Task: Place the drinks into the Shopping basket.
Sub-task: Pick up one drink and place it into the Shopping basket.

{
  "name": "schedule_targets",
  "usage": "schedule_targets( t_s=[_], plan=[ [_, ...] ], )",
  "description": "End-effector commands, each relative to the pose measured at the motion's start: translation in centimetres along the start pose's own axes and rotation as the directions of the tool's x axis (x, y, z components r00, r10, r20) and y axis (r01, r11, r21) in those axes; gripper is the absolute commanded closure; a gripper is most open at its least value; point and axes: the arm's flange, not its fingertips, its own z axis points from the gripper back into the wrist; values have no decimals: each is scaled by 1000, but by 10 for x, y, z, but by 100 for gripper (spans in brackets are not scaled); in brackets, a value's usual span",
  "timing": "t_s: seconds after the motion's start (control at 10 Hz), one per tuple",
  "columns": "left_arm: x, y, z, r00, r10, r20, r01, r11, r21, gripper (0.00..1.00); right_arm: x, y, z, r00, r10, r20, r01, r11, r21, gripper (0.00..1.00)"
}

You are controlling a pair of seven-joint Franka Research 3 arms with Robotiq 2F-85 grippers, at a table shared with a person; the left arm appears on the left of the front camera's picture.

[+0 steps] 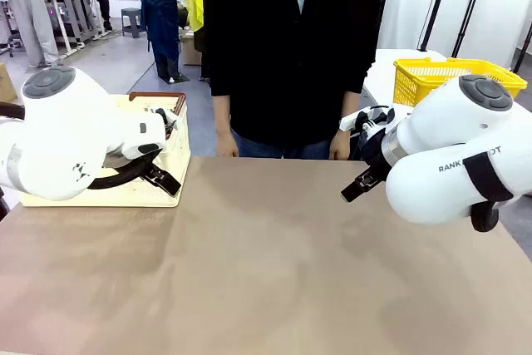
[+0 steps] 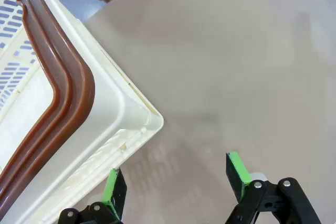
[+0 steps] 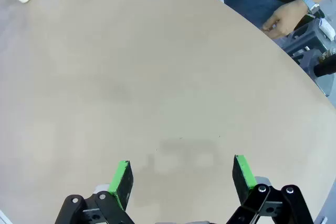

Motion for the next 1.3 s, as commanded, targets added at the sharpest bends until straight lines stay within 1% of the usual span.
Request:
schedule_targets(
  t_s=[0.0,1.2],
  plan=[
    [0,0,0,1000,0,0,0,1000,0,0,0,0,0,1000,0,0,0,1000,0,0],
    [0,0,0,1000,0,0,0,1000,0,0,0,0,0,1000,0,0,0,1000,0,0]
  ],
)
